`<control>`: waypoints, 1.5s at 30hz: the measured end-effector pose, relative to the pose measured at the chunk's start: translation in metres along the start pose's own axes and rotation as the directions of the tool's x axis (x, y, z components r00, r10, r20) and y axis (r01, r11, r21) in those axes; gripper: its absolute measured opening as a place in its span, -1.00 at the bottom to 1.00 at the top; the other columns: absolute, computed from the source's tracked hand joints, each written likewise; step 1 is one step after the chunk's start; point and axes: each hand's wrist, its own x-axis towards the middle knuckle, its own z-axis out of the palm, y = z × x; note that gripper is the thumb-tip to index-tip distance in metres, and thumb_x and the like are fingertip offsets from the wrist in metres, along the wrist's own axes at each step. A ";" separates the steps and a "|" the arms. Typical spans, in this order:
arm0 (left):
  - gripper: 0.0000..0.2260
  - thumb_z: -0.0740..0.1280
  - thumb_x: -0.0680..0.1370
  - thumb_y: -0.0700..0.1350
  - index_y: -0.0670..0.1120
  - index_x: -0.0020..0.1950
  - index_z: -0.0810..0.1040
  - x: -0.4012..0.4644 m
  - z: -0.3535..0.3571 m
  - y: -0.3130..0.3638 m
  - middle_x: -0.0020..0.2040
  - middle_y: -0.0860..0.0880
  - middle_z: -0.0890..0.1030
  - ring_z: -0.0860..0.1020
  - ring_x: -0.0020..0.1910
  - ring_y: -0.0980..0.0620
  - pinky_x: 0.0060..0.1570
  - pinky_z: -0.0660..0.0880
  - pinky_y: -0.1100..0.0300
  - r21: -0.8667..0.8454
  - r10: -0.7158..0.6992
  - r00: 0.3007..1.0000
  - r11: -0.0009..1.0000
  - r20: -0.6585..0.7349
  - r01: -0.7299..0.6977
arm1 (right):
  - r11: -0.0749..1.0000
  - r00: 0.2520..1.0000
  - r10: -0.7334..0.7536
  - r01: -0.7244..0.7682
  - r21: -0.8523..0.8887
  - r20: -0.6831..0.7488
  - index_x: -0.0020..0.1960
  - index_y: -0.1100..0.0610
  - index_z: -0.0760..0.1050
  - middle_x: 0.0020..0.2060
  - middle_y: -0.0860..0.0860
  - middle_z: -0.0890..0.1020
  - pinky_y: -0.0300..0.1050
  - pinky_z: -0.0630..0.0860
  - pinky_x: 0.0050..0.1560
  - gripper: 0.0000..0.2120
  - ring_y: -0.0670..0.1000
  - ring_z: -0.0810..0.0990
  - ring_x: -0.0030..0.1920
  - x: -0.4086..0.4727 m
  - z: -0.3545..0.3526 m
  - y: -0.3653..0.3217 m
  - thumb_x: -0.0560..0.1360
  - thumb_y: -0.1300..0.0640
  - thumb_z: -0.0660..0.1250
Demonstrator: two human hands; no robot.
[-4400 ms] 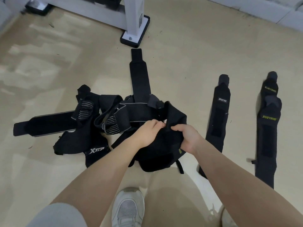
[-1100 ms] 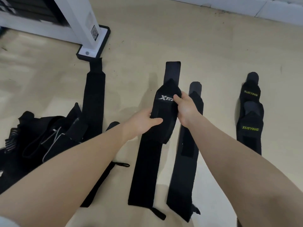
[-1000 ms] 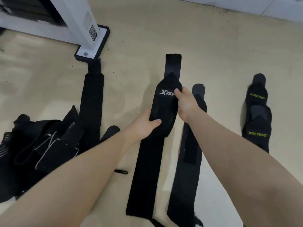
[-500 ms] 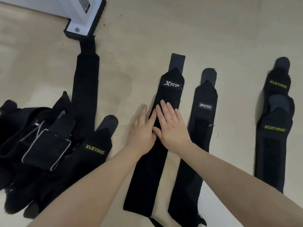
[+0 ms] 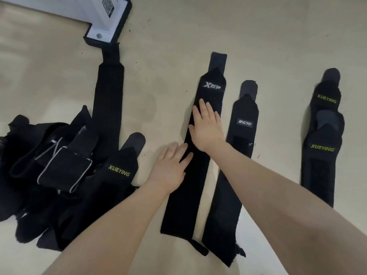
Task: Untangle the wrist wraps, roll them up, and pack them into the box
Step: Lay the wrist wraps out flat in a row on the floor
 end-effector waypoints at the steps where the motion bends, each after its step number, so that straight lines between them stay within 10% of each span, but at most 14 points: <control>1: -0.46 0.11 0.63 -0.05 0.00 0.56 -0.03 0.000 -0.003 -0.001 0.57 -0.02 -0.13 -0.14 0.54 -0.11 0.47 -0.22 0.03 -0.041 -0.007 1.000 0.999 0.005 0.007 | 0.999 0.997 -0.027 0.030 0.042 -0.072 0.54 0.16 0.00 0.55 0.09 -0.08 0.03 -0.14 0.50 -0.47 0.08 -0.15 0.54 -0.008 -0.001 -0.006 0.62 0.10 0.05; 7: -0.57 0.13 0.60 -0.12 -0.09 0.49 0.24 -0.039 -0.020 -0.029 0.53 -0.03 0.16 0.07 0.51 -0.03 0.46 0.04 0.08 -0.135 0.005 0.997 0.991 -0.078 -0.015 | 0.974 0.988 -0.143 0.150 0.170 -0.055 0.27 0.18 0.50 0.49 0.17 0.19 0.12 0.05 0.49 -0.69 0.19 0.05 0.51 -0.060 0.011 -0.025 0.56 0.24 0.17; 19: -0.17 0.35 0.49 0.13 -0.13 0.54 -0.07 -0.113 -0.048 -0.130 0.55 -0.15 0.03 0.09 0.51 -0.14 0.46 0.08 -0.07 0.252 -0.319 0.947 0.921 0.048 0.297 | 0.960 0.865 -0.257 0.278 0.015 0.431 0.46 0.15 0.22 0.48 0.14 0.17 0.11 0.31 0.34 -0.55 0.18 0.19 0.43 -0.104 0.015 -0.136 0.58 0.17 0.14; 23: 0.06 0.41 0.31 0.34 -0.06 0.56 -0.11 -0.135 -0.032 -0.150 0.53 -0.13 0.05 0.15 0.47 -0.15 0.36 0.24 -0.10 0.296 -0.353 0.913 0.911 0.202 0.287 | 0.971 0.914 -0.173 0.097 0.218 0.366 0.50 0.17 0.08 0.37 0.18 0.34 0.11 0.39 0.25 -0.47 0.22 0.36 0.31 -0.109 0.040 -0.175 0.57 0.17 0.16; 26: 0.02 0.39 0.36 0.32 0.08 0.55 -0.23 -0.151 -0.014 -0.156 0.51 -0.11 0.08 0.11 0.45 -0.18 0.26 0.35 -0.03 0.205 -0.309 0.912 0.944 0.269 0.260 | 0.787 0.938 0.151 -0.304 0.536 0.311 0.45 0.23 0.09 0.25 0.19 0.41 0.02 0.45 0.12 -0.49 0.22 0.46 0.21 -0.108 0.059 -0.197 0.56 0.21 0.18; 28: -0.03 0.39 0.40 0.26 0.11 0.54 -0.22 -0.158 -0.005 -0.161 0.46 -0.07 0.19 0.15 0.42 -0.18 0.19 0.39 -0.02 0.071 -0.261 0.921 0.965 0.288 0.252 | 0.501 0.829 0.398 -0.555 0.664 0.393 0.38 0.25 0.16 0.22 0.19 0.44 -0.05 0.45 0.03 -0.55 0.20 0.49 0.17 -0.110 0.067 -0.211 0.55 0.21 0.21; 33: -0.28 0.40 0.45 0.12 0.12 0.50 0.09 -0.170 0.012 -0.171 0.35 -0.11 0.41 0.43 0.28 -0.14 0.25 0.42 -0.04 -0.516 -0.230 0.941 0.791 0.249 0.330 | -0.152 0.631 0.467 -0.633 0.759 0.620 0.29 0.23 0.35 0.13 0.14 0.55 -0.01 0.53 -0.03 -0.62 0.13 0.55 0.02 -0.127 0.079 -0.235 0.51 0.23 0.34; 40: -0.51 0.34 0.54 -0.02 -0.06 0.42 0.28 -0.168 -0.002 -0.178 0.13 -0.09 0.54 0.50 -0.09 0.04 -0.05 0.43 0.21 -0.528 -0.118 0.961 0.815 0.252 0.239 | -0.010 0.737 0.507 -0.515 0.857 0.448 0.09 0.17 0.43 0.02 0.09 0.58 -0.11 0.52 -0.07 -0.89 0.04 0.56 -0.04 -0.126 0.050 -0.210 0.57 0.26 0.24; 43: -0.64 0.26 0.58 -0.09 -0.09 0.35 0.27 -0.170 0.004 -0.188 0.05 -0.11 0.56 0.55 -0.05 -0.07 -0.09 0.48 0.07 -0.291 -0.234 0.936 0.905 0.264 0.309 | -0.129 0.629 0.663 -0.438 0.890 0.406 0.22 0.15 0.41 0.11 0.10 0.55 0.04 0.51 0.14 -0.78 0.11 0.53 0.11 -0.118 0.035 -0.184 0.57 0.23 0.23; 45: -0.70 0.18 0.58 -0.18 -0.10 0.30 0.25 -0.178 0.009 -0.199 0.06 -0.12 0.56 0.54 -0.01 -0.12 -0.16 0.43 0.06 -0.131 -0.376 0.900 0.903 0.221 0.409 | -0.015 0.622 0.708 -0.458 0.889 0.333 0.31 0.14 0.37 0.15 0.09 0.52 0.07 0.49 0.20 -0.69 0.12 0.49 0.18 -0.116 0.028 -0.163 0.58 0.24 0.22</control>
